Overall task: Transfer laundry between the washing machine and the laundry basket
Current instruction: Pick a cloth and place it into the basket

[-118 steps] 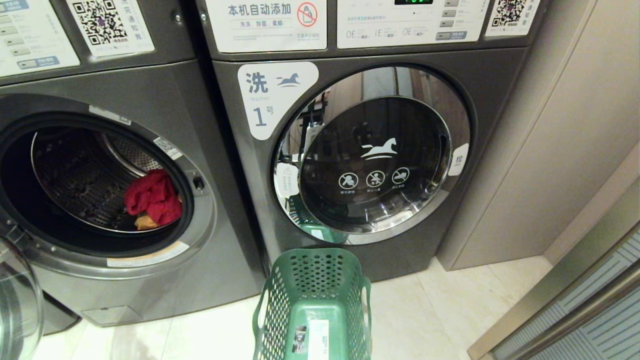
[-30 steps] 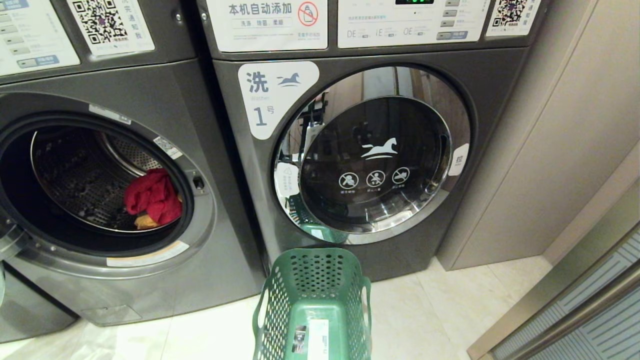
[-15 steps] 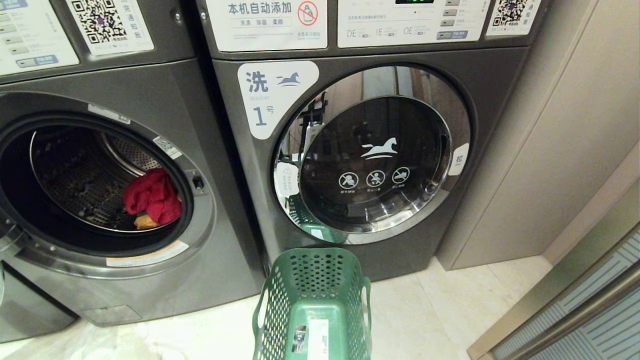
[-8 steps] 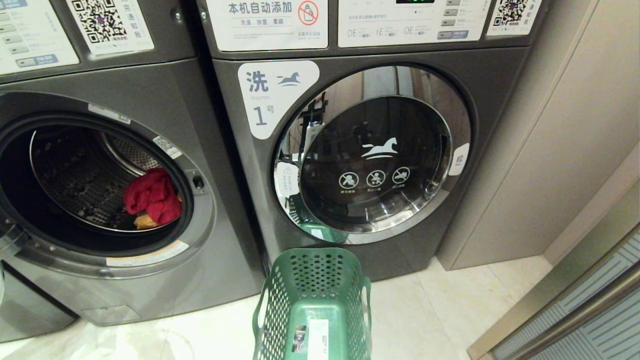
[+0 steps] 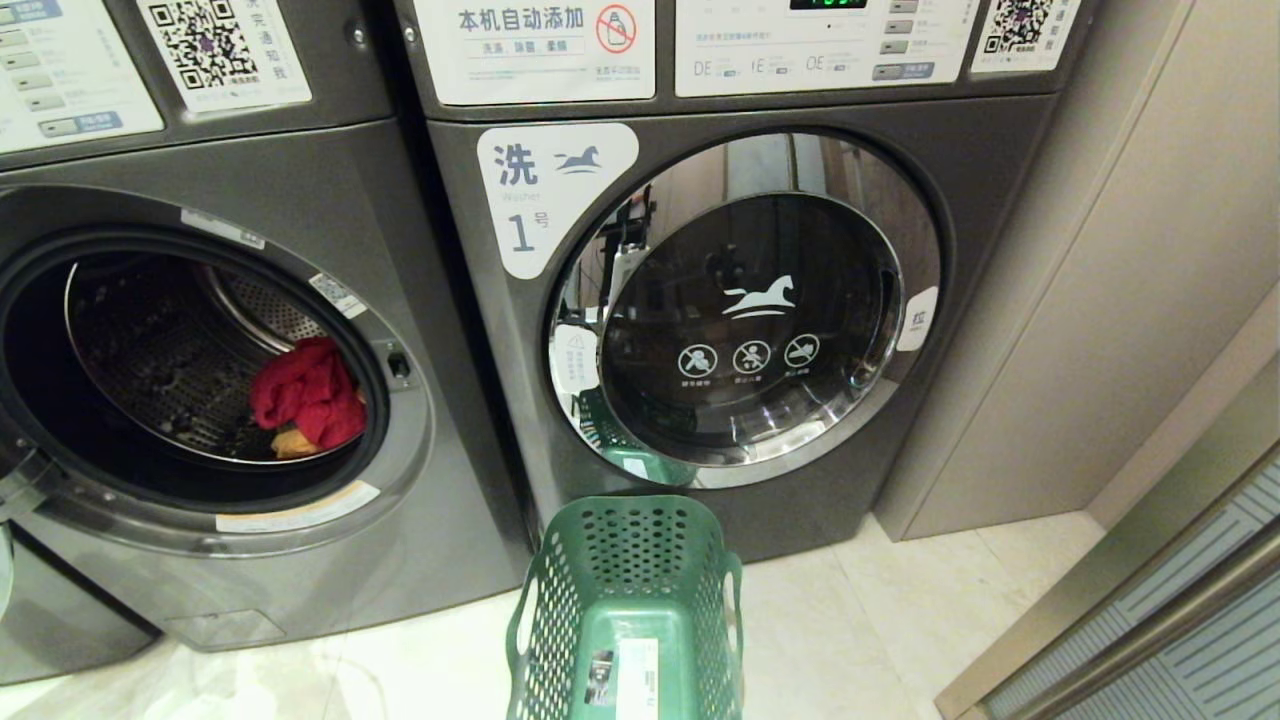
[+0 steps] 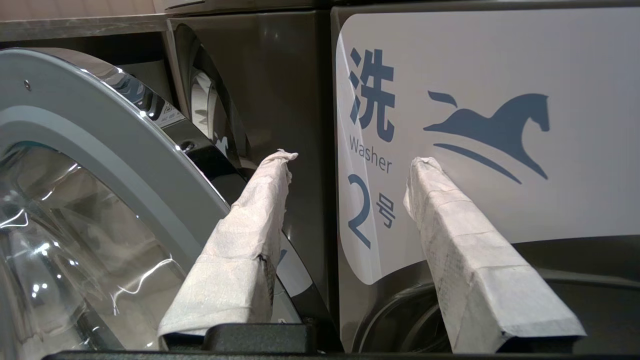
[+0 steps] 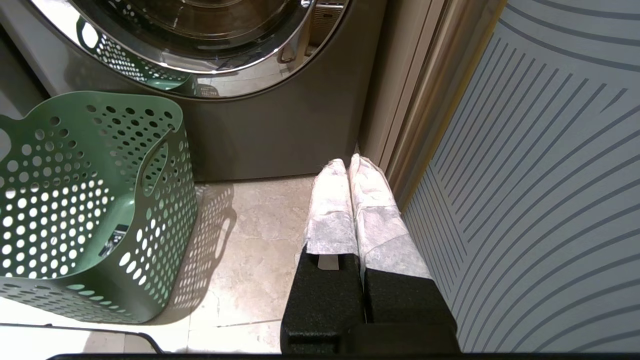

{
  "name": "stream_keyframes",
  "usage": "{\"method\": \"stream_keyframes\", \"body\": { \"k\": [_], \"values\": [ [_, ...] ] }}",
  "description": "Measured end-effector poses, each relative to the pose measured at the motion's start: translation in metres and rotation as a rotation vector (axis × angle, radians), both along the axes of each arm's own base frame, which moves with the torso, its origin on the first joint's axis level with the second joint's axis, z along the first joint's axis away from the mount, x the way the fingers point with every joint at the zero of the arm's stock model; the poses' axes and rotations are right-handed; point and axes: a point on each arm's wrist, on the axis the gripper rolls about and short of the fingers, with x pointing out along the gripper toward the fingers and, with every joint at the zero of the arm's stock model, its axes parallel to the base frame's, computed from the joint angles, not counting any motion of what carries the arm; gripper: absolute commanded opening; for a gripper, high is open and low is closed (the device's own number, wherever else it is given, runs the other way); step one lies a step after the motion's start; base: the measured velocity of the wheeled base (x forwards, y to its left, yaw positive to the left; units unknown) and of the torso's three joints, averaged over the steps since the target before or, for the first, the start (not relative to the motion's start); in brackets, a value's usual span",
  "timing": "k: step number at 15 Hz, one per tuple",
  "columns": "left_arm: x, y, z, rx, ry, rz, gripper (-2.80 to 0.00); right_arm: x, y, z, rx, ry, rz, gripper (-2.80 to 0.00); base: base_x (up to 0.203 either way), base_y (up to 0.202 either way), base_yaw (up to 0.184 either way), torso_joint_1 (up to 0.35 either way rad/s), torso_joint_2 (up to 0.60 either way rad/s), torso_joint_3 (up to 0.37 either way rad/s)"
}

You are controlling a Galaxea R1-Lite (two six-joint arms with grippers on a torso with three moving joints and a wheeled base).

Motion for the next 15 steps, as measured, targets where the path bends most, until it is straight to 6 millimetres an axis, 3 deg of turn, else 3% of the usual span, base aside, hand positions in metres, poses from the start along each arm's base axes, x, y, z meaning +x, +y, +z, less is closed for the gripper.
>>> {"method": "stream_keyframes", "body": {
  "k": [15],
  "values": [
    [0.023,-0.023,-0.010,-0.015,0.025,-0.065,-2.80,0.000,0.000,0.000,0.000,0.000,0.000,-2.80,0.000,0.000,0.000,0.000,0.00,0.000]
  ]
}}
